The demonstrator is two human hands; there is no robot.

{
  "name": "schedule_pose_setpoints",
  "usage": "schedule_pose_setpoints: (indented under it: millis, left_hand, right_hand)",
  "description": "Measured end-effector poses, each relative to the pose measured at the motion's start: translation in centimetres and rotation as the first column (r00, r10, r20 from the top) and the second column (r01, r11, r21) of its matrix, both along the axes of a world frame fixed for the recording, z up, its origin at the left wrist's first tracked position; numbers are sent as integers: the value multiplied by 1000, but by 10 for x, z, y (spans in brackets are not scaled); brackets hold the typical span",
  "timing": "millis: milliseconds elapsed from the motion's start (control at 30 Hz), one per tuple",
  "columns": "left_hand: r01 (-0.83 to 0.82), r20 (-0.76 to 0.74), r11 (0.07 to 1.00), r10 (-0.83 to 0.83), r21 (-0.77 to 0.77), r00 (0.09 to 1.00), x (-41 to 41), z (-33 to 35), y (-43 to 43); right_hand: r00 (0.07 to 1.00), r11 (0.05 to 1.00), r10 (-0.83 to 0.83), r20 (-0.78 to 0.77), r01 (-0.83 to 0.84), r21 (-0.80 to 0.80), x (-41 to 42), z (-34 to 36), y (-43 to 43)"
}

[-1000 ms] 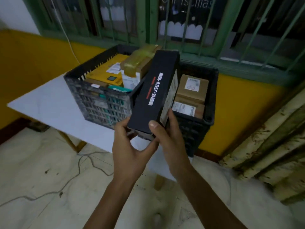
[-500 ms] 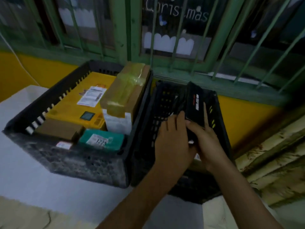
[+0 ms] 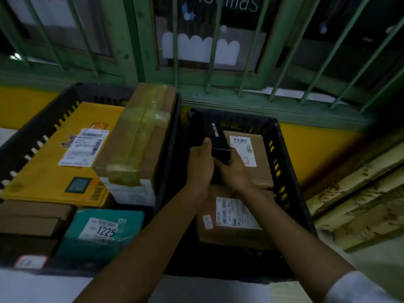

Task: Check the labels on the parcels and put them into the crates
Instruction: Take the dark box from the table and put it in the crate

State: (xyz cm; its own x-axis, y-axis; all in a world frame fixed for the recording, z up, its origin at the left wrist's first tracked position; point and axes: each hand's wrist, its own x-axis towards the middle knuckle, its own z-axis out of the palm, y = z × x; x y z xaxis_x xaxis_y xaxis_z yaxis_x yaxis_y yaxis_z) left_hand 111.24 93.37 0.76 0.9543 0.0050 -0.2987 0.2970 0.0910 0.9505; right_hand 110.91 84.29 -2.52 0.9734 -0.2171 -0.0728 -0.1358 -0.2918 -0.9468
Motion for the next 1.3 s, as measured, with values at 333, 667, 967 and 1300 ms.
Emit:
schedule_pose_setpoints:
  millis: [333,667,967,1300]
  left_hand:
    - [-115,-99,992,121,58,988,23,-27,-12]
    - [-171,-11,972,175,161,985,22,-41,-24]
    - [-88,-34,947,104,308,994,28,-66,-15]
    - [169,-298,882,-34,440,954,46,-109,-19]
  right_hand:
    - [962,877,224,154,-130,-462,17,-29,-23]
    - [907,731,353,229,-115,-672,16,-31,-29]
    - [906,591,420,57,-225,-774,19,-53,-27]
    - [878,206,436,-197,-311,-928,21,-78,-26]
